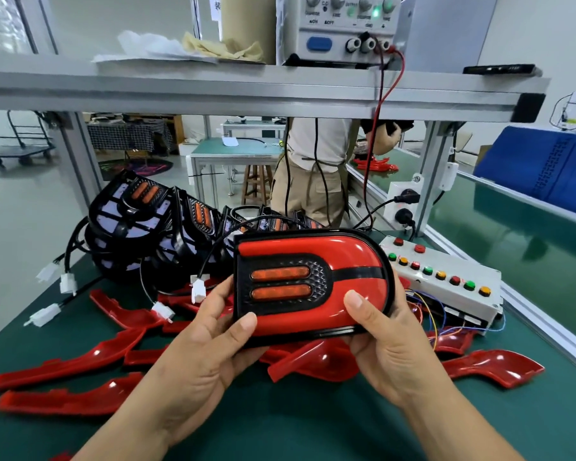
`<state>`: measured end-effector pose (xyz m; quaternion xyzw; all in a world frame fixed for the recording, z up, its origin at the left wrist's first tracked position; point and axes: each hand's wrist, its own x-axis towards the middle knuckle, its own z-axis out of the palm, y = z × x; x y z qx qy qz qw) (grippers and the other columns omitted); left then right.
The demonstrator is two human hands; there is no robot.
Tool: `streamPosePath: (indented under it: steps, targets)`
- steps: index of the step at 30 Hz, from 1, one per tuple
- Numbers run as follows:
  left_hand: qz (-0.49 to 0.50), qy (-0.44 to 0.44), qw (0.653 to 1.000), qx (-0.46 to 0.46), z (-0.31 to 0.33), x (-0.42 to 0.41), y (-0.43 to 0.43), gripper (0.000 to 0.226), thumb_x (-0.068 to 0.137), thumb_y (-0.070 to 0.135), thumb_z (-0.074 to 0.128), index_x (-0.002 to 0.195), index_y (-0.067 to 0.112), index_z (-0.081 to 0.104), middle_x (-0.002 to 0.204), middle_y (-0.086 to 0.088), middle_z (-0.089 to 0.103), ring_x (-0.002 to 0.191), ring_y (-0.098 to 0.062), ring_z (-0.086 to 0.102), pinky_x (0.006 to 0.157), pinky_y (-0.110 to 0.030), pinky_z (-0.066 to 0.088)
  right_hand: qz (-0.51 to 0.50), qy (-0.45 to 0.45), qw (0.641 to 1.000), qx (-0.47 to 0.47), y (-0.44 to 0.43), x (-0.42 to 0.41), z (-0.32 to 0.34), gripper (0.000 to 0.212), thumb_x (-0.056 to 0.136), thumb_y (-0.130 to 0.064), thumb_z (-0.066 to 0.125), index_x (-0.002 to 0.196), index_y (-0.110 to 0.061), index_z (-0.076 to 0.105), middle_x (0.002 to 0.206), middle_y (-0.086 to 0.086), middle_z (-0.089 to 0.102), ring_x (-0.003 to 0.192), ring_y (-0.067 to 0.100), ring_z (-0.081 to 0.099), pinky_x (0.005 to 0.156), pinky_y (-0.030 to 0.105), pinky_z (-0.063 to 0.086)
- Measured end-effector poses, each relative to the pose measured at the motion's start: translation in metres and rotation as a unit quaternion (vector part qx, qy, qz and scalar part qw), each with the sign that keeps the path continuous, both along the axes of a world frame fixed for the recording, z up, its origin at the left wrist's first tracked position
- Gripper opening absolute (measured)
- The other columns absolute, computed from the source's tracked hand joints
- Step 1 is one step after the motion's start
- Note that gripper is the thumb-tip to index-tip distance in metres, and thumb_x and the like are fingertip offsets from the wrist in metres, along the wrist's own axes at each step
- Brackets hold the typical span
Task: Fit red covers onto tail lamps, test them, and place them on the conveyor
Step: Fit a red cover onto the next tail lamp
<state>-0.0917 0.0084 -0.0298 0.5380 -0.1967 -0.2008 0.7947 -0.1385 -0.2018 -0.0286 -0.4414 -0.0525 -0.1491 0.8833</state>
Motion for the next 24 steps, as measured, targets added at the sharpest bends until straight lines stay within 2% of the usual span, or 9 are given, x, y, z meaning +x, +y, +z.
streamPosePath:
  steps: [3,5,6,8,14,17,20,24]
  targets:
    - [-0.029,0.009,0.999,-0.020,0.0009,-0.0002,0.0029,0.064,0.073,0.029,0.083,0.129,0.046,0.057,0.131,-0.008,0.065,0.119,-0.025,0.063,0.088,-0.028,0.055,0.016,0.018,1.000,0.011,-0.0021,-0.0013,0.0007,0.040,0.067,-0.010,0.083,0.104,-0.018,0.070,0.102,0.019,0.072,0.088,0.030,0.072,0.067,0.036,0.059]
    - [-0.059,0.002,0.998,-0.017,0.0029,-0.0012,0.0035,0.068,0.070,0.029,0.087,0.130,0.041,0.058,0.133,-0.006,0.063,0.121,-0.025,0.062,0.090,-0.027,0.054,0.033,0.031,0.999,0.020,-0.0008,-0.0018,-0.0003,0.052,0.063,-0.011,0.087,0.111,-0.013,0.066,0.103,0.020,0.072,0.087,0.031,0.072,0.066,0.035,0.059]
    - [-0.067,0.001,0.998,-0.014,0.0041,-0.0016,0.0041,0.066,0.070,0.027,0.086,0.129,0.039,0.059,0.134,-0.006,0.063,0.121,-0.025,0.061,0.091,-0.026,0.054,0.039,0.037,0.998,0.015,0.0006,-0.0023,-0.0005,0.063,0.059,-0.011,0.087,0.117,-0.012,0.062,0.105,0.020,0.071,0.089,0.031,0.072,0.067,0.035,0.059]
    - [-0.071,0.000,0.997,-0.008,0.0057,-0.0017,0.0053,0.061,0.071,0.026,0.084,0.126,0.038,0.061,0.134,-0.006,0.062,0.122,-0.025,0.061,0.091,-0.025,0.054,0.047,0.039,0.998,0.003,0.0034,-0.0029,-0.0005,0.071,0.058,-0.009,0.083,0.124,-0.011,0.056,0.106,0.020,0.070,0.089,0.031,0.072,0.066,0.034,0.059]
    - [-0.061,-0.007,0.998,-0.005,0.0029,-0.0023,0.0048,0.059,0.073,0.024,0.086,0.126,0.036,0.061,0.135,-0.007,0.062,0.123,-0.026,0.060,0.092,-0.028,0.054,0.056,0.044,0.997,-0.011,0.0028,-0.0042,0.0020,0.071,0.060,-0.007,0.081,0.126,-0.012,0.055,0.111,0.022,0.069,0.093,0.034,0.071,0.067,0.036,0.059]
    - [-0.061,-0.021,0.998,-0.005,0.0021,-0.0023,0.0039,0.061,0.070,0.028,0.088,0.125,0.036,0.062,0.134,-0.006,0.062,0.123,-0.025,0.060,0.092,-0.026,0.053,0.053,0.037,0.998,-0.010,0.0037,-0.0054,0.0029,0.058,0.070,-0.001,0.077,0.124,-0.011,0.057,0.111,0.024,0.068,0.092,0.035,0.071,0.066,0.036,0.059]
    - [-0.047,-0.041,0.998,0.012,0.0020,-0.0020,0.0034,0.052,0.078,0.027,0.081,0.125,0.038,0.061,0.134,-0.004,0.063,0.122,-0.023,0.061,0.091,-0.024,0.053,0.043,0.035,0.998,-0.002,0.0051,-0.0056,0.0017,0.050,0.074,0.002,0.068,0.121,-0.010,0.059,0.110,0.025,0.068,0.092,0.036,0.071,0.067,0.038,0.059]
    - [-0.042,-0.042,0.998,0.020,0.0026,-0.0003,0.0056,0.059,0.070,0.035,0.087,0.123,0.038,0.062,0.131,-0.002,0.065,0.120,-0.021,0.062,0.088,-0.021,0.053,0.047,0.030,0.998,0.007,0.0076,-0.0053,0.0036,0.055,0.072,-0.003,0.077,0.123,-0.015,0.059,0.116,0.026,0.066,0.100,0.039,0.068,0.072,0.041,0.059]
